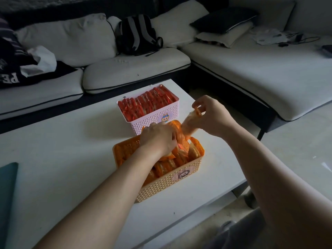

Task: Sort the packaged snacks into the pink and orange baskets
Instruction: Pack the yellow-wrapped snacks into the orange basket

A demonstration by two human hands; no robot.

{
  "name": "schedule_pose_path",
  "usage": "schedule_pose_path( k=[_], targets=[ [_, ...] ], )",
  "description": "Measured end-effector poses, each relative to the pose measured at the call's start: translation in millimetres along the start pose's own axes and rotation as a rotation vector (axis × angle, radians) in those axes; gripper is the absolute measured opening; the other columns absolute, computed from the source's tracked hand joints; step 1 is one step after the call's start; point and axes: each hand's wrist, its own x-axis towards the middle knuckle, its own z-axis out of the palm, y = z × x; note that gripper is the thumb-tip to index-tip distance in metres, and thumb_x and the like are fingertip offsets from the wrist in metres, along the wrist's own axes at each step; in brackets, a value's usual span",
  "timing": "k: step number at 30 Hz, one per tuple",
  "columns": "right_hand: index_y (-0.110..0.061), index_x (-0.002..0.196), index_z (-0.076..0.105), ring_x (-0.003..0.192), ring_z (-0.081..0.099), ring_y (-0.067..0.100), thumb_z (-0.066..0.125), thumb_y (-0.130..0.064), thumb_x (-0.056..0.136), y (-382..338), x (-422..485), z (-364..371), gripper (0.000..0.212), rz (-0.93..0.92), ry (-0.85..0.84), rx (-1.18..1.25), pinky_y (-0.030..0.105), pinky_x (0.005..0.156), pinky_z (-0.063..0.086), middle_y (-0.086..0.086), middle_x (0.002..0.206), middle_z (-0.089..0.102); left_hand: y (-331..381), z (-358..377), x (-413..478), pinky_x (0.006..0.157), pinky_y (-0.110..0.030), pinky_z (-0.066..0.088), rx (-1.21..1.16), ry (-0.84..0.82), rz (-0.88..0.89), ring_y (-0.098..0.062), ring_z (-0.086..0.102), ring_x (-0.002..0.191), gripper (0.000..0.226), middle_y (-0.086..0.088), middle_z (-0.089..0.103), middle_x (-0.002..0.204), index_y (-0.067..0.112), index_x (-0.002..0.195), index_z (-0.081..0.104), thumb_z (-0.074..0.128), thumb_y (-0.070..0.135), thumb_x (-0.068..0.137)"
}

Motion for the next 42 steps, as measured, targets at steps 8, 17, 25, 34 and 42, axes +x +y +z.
schedule_pose_path(
  k=[8,17,25,34,42],
  targets=[
    [-0.024,0.129,0.062,0.073,0.068,0.014,0.075,-0.026,0.090,2,-6,20,0.041,-0.101,-0.077,-0.384,0.025,0.062,0.062,-0.002,0.109,0.069,13,7,11,0.091,-0.048,0.054,0.148,-0.119,-0.026,-0.034,0.063,0.108,0.022,-0.006,0.069,0.112,0.033,0.109,0.071,0.060,0.028,0.090],
    [-0.024,0.127,0.051,0.082,0.068,0.020,0.072,-0.020,0.092,5,-3,30,0.040,-0.121,-0.122,-0.332,0.036,0.068,0.064,-0.003,0.109,0.063,8,17,13,0.083,-0.044,0.054,0.139,0.006,-0.020,-0.034,0.069,0.102,0.018,-0.007,0.071,0.108,0.024,0.108,0.070,0.055,0.028,0.099],
    [-0.015,0.104,0.072,0.073,0.068,0.015,0.067,-0.017,0.096,12,3,36,0.010,-0.019,-0.059,-0.323,0.028,0.066,0.062,0.001,0.094,0.069,2,7,13,0.064,-0.032,0.046,-0.043,0.142,0.012,-0.027,0.069,0.093,0.015,-0.002,0.072,0.102,0.025,0.104,0.073,0.060,0.020,0.099],
    [-0.013,0.110,0.073,0.085,0.073,0.019,0.049,-0.035,0.103,14,10,34,0.033,0.026,-0.311,-0.452,0.038,0.082,0.063,0.000,0.096,0.074,1,9,8,0.066,-0.030,0.050,-0.143,0.076,0.000,-0.020,0.069,0.096,0.017,0.004,0.074,0.108,0.031,0.111,0.074,0.064,0.036,0.098],
    [-0.013,0.118,0.068,0.077,0.073,0.022,0.080,-0.033,0.085,5,-13,5,0.040,0.031,-0.504,-0.498,0.030,0.071,0.064,0.004,0.098,0.072,-1,-15,-34,0.097,-0.043,0.049,-0.144,-0.045,0.273,-0.017,0.053,0.114,0.019,0.013,0.065,0.120,0.039,0.113,0.070,0.061,0.034,0.097]
  ],
)
